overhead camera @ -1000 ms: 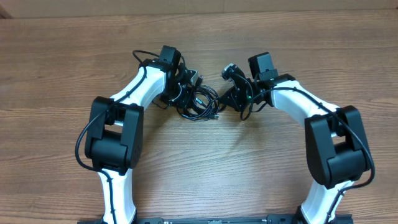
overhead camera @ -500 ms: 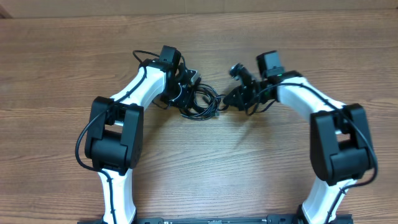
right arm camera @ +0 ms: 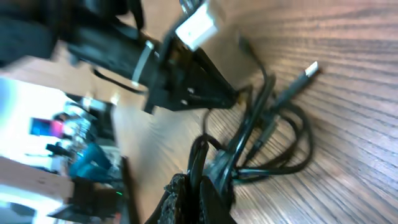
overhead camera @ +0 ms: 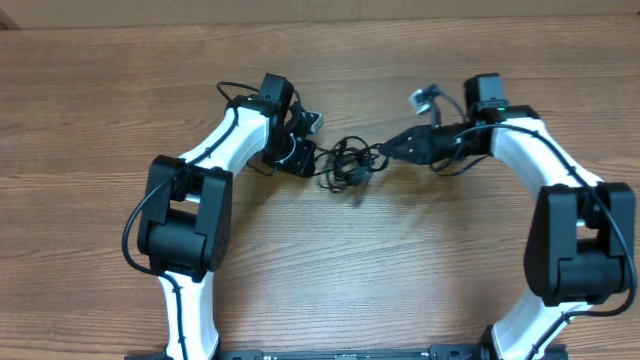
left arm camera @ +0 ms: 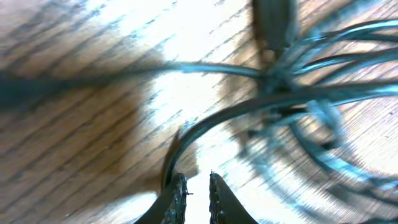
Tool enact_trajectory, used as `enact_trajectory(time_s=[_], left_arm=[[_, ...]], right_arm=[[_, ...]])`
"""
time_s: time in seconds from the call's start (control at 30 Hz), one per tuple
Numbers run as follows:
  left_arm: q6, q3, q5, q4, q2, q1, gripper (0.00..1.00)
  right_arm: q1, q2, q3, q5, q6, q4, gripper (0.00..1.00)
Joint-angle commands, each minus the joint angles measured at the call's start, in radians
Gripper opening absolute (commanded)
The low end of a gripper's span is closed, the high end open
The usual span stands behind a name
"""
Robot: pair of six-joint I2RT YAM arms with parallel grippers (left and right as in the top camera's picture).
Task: Untangle cables
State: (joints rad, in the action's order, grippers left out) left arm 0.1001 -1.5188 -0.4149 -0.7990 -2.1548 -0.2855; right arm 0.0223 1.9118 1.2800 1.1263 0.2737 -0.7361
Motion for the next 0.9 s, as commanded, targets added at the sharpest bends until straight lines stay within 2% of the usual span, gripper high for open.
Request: enact_trajectory(time_s=[0.0,0.23,0.37,0.53,0.73,0.87], left_arm=[[-0.011,0.005,0.075,-0.005,-0.022,0.016,0.16],[-0.027,0.005,0.086,-0.004,-0.022,0.016,0.10],[-0.053,-0.007,0.108,-0.022,-0.022,0.018,0.17],[0.002,-0.081,-0.019,-0.108,-0.013,0.017,0.24],[-0.049,-0.124,-0.140,-0.110,0.048,0.016,0.33],[-0.106,-0.124,-0.133,-0.071,0.058,-0.006,0.43]], right_arm=[[-0.056,-0.043,0.029,0.179,-0.062,0.000,0.04],[-0.050,-0.043,0.029,0.204,-0.095,0.004,0.04],[-0.050,-0.043,0.029,0.159,-0.095,0.007,0.04],[-0.050,-0.043,0.029,0.025,-0.095,-0.020,0.04],[-0.050,-0.043,0.028,-0.072,-0.095,-0.064,0.24],[-0.050,-0.043,0.028,-0.141,-0.096,-0.115,0.26]])
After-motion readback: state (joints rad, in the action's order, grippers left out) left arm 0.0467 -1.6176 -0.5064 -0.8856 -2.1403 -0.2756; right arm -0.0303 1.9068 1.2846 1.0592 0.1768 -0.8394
